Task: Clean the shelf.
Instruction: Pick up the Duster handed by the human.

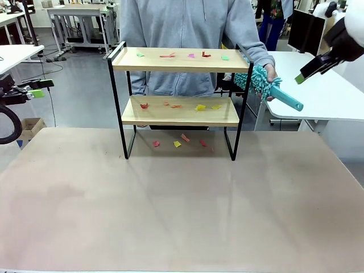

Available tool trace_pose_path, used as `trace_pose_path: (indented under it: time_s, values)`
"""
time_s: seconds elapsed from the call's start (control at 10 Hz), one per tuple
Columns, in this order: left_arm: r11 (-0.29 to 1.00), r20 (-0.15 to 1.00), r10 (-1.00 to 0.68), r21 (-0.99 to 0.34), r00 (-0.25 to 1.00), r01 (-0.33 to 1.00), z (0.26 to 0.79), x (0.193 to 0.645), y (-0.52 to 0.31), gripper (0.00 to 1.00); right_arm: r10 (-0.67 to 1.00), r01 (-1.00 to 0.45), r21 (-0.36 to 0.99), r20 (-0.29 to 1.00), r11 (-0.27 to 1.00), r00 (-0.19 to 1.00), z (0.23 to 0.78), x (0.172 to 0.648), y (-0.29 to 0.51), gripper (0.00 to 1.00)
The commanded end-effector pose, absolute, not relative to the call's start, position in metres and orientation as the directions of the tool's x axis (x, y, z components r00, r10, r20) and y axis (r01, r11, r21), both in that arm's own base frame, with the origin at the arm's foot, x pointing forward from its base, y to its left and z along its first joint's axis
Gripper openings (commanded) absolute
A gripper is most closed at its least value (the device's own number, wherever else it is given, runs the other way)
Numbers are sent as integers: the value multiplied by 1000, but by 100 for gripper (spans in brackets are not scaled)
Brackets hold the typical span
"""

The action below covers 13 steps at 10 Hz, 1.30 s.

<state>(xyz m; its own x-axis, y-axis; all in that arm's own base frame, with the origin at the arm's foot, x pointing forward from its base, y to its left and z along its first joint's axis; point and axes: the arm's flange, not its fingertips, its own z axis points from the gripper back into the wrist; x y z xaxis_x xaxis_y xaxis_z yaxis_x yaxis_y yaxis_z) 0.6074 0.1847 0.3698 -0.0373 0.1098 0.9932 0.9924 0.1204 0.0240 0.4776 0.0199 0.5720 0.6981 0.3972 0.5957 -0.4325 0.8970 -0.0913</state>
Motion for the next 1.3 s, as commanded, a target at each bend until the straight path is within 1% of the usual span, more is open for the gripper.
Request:
trace_pose_path:
  time_s: [0.0,0.5,1.0,1.1,1.2]
  values:
    - [116,994,105,30,-42,993,372,606,184,100,361,-378,-98,584,921,727,562,464,40,100]
    - [116,994,105,30,-42,993,372,606,184,100,362,-383,-93,585,919,726,528,464,63,100]
    - [116,994,105,30,-42,993,372,606,184,100,339,-363,-77,574,929,746,501,481,66,100]
    - [116,994,105,30,-42,993,372,606,184,100,327,-356,-64,573,932,752,501,484,65,97]
    - [116,994,105,30,-42,993,372,606,184,100,318,-343,-70,576,937,753,500,483,65,42]
